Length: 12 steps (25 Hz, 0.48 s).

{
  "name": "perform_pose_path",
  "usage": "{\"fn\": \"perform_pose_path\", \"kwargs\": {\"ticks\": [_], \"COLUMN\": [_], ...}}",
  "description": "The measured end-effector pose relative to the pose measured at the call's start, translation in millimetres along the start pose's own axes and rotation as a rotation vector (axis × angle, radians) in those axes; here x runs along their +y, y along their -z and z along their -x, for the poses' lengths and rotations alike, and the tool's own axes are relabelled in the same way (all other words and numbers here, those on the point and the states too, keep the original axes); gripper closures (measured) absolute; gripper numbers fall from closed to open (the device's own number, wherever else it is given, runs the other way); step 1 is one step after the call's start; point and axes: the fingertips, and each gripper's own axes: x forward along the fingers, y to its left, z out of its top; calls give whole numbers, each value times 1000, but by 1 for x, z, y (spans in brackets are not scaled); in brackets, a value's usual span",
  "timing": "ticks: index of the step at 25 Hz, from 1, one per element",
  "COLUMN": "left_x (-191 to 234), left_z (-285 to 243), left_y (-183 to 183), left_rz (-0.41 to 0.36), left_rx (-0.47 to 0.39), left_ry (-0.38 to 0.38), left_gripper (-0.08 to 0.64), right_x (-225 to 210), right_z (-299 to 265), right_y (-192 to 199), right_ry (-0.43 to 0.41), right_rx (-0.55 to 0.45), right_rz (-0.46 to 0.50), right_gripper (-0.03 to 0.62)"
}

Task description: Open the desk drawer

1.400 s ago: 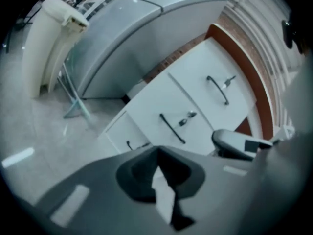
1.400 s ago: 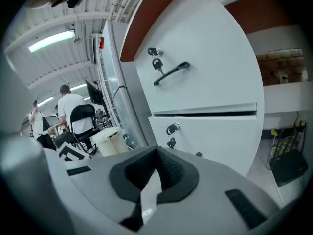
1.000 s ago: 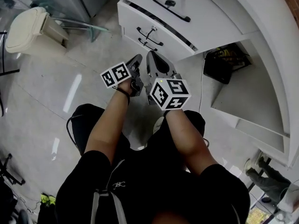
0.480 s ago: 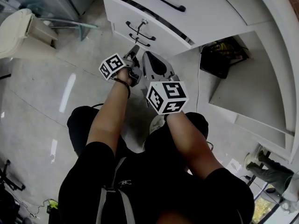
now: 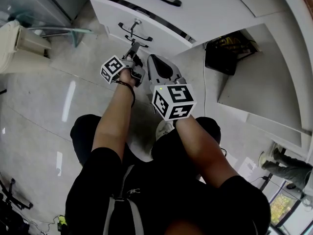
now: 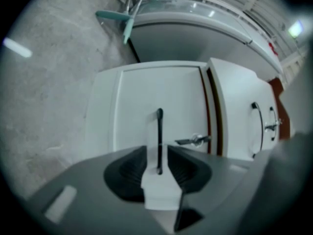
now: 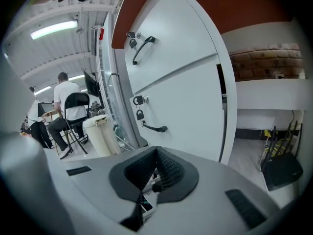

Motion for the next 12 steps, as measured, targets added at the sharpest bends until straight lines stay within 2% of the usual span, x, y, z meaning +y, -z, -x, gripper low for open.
{"fn": "perform_pose_path", "kwargs": {"ticks": [6,12], "left_x": [0,-4], "left_z": [-9,-14], "left_y": [6,5], "left_rz": [-11,13], "left_rx": [12,-1], "left_ry": [13,32], "left_gripper": [448,537], "right_x": [1,1], "right_z": [1,0], "right_y": [0,1], "right_ry": [-17,-23], "right_rx": [-3,-1], "right_rz": [2,2], "right_gripper": [594,594]}}
